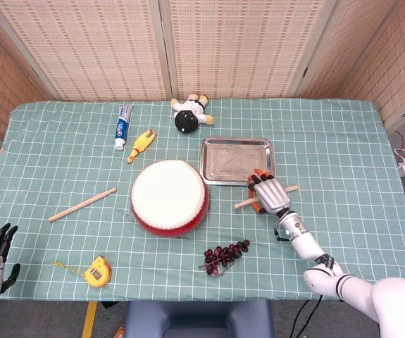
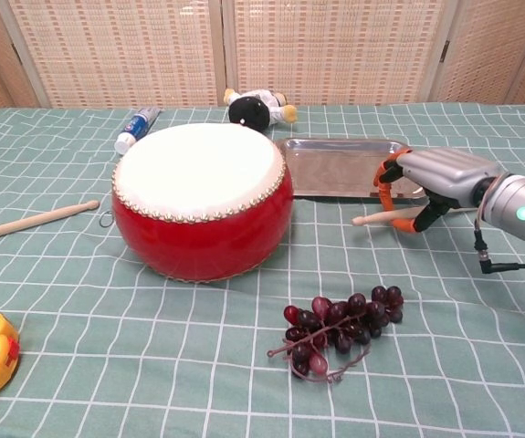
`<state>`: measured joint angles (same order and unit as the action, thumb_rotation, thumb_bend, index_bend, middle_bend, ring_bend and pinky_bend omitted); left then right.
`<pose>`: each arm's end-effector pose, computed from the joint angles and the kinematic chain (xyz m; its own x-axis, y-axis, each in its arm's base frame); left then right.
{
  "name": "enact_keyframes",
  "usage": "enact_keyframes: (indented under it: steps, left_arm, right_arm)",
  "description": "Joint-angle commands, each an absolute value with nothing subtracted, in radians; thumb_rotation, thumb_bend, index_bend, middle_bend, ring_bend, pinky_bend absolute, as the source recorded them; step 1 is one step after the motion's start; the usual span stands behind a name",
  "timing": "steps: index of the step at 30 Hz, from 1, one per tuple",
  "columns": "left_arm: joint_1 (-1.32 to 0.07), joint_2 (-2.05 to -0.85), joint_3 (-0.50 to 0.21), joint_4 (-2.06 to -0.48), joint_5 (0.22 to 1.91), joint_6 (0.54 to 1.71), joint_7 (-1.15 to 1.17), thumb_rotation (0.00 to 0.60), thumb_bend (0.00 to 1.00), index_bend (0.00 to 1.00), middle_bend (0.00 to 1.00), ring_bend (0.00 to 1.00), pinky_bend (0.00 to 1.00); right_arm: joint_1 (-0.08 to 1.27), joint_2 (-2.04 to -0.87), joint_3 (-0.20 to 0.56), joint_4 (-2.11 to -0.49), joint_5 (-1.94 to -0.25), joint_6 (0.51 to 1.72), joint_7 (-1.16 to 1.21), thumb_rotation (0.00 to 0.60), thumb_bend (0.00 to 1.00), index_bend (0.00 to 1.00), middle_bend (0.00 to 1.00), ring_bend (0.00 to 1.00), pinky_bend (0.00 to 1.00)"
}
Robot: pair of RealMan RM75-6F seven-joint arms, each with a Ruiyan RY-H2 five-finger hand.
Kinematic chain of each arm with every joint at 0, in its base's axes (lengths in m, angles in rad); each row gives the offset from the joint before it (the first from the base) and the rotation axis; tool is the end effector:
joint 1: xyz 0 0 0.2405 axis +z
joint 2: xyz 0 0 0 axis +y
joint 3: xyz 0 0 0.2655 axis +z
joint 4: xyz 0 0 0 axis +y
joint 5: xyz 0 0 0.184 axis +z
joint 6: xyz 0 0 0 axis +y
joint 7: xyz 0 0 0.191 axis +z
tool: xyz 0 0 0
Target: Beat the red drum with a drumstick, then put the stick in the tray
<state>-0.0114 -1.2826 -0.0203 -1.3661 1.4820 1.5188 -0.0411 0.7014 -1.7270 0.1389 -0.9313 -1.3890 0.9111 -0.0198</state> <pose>-0.3579 0.1978 0.1569 0.4325 0.0231 0.9013 0.8976 0.0838 -0.4329 -0.2134 -0.4135 -0.0323 0.5354 -0.2089 0.8183 -0.8192 -0.3642 0.4430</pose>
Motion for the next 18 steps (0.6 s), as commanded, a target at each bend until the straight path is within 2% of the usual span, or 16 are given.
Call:
enact_keyframes:
  steps: [1, 6, 9, 13, 18]
  left_arm:
    - [-0.010, -1.282, -0.020, -1.364, 1.483, 1.520, -0.044, 0.600, 0.37, 0.00, 0.00, 0.00, 0.00]
    - [-0.008, -1.278, -0.020, -1.366, 1.490, 1.529, -0.047, 0.600, 0.37, 0.00, 0.00, 0.00, 0.00]
    - [-0.008, -1.275, -0.017, -1.372, 1.497, 1.533, -0.049, 0.600, 0.37, 0.00, 0.00, 0.00, 0.00]
    - [-0.007, -1.269, -0.013, -1.378, 1.507, 1.537, -0.055, 0.600, 0.37, 0.00, 0.00, 0.00, 0.00]
    - [-0.004, -1.263, -0.013, -1.384, 1.505, 1.539, -0.051, 0.600, 0.37, 0.00, 0.00, 0.00, 0.00]
  right_arm:
    - [0.658, -1.662, 0.147, -1.038, -1.412, 1.011, 0.032, 0.600, 0.42, 0.64, 0.21, 0.08, 0.20]
    - [0.603, -1.572, 0.162, -1.213, -1.431, 1.108, 0.204, 0.600, 0.42, 0.64, 0.21, 0.08, 0.20]
    - [0.573, -1.534, 0.169, -1.294, -1.445, 1.146, 0.407, 0.600, 0.42, 0.64, 0.21, 0.09, 0.20]
    - [0.541, -1.543, 0.187, -1.292, -1.441, 1.177, 0.757, 0.600, 0.42, 0.65, 0.21, 0.11, 0.20]
    - [0.539, -1.547, 0.169, -1.226, -1.479, 1.141, 1.225, 0.600, 0.42, 0.67, 0.21, 0.12, 0.20]
